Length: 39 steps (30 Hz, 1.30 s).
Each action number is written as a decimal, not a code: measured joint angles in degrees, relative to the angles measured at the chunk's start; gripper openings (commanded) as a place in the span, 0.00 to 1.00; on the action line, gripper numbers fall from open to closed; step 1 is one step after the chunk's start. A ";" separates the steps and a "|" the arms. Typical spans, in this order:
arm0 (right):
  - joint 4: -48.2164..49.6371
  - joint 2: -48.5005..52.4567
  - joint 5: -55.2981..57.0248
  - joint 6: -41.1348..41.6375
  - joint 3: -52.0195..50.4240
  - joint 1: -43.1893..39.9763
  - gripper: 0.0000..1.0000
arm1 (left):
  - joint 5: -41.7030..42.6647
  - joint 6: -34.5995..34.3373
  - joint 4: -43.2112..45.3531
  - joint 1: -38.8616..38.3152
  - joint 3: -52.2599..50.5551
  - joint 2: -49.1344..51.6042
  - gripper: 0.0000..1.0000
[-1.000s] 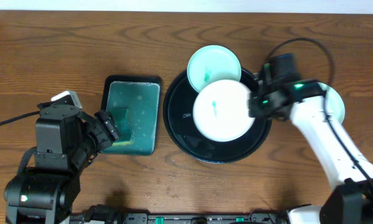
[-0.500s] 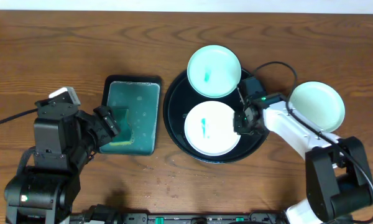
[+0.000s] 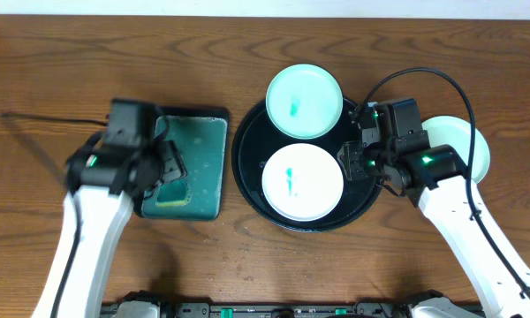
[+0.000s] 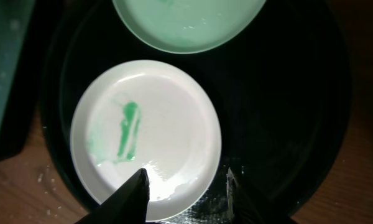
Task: Clean dirty plates on tray and stack at the side
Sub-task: 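Grasp the sponge in the basin with the left gripper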
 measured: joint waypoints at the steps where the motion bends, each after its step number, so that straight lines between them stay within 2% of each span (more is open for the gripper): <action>1: -0.22 -0.04 -0.20 0.00 0.02 0.07 0.40 | -0.52 0.07 0.31 0.00 -0.09 2.91 0.60; 6: -3.39 0.00 -0.63 0.13 0.00 0.17 0.40 | -4.37 -4.98 1.05 0.79 -0.33 16.37 0.44; 9: -5.03 0.00 -0.68 0.13 0.00 0.17 0.40 | -5.42 -6.69 4.57 2.54 -0.33 22.82 0.39; 13: -5.22 0.00 -0.68 0.17 0.00 0.17 0.39 | -3.80 -3.61 10.05 4.39 -0.35 28.89 0.36; 16: -5.01 0.00 -0.68 0.42 0.00 0.17 0.39 | -0.94 0.46 11.67 4.61 -0.33 31.06 0.21; 17: -5.01 0.00 -0.68 0.46 0.00 0.17 0.39 | -0.22 1.20 11.93 4.61 -0.33 31.32 0.12; 19: -5.03 0.00 -0.68 0.57 0.00 0.17 0.38 | 1.16 2.99 12.20 4.63 -0.33 31.58 0.07; 22: -5.03 0.00 -0.70 0.59 0.00 0.17 0.38 | 2.67 4.33 12.15 4.70 -0.33 31.58 0.07; 24: -5.03 0.00 -0.70 0.59 0.00 0.17 0.38 | 3.93 5.70 12.00 4.96 -0.33 31.56 0.17; 25: -5.03 0.00 -0.70 0.59 0.00 0.17 0.38 | 5.22 6.82 11.74 5.11 -0.33 31.47 0.28; 26: -5.03 0.00 -0.70 0.59 0.00 0.17 0.38 | 6.29 7.50 11.45 5.14 -0.33 31.30 0.34; 29: -5.01 0.00 -0.72 0.59 0.00 0.17 0.38 | 8.81 8.48 10.51 5.03 -0.33 29.94 0.47; 35: -4.98 0.00 -0.72 0.59 0.00 0.17 0.38 | 9.57 8.83 8.52 4.90 -0.35 26.51 0.50; 39: -4.92 0.00 -0.72 0.61 0.00 0.17 0.38 | 6.99 8.76 11.21 4.76 -3.34 26.53 0.50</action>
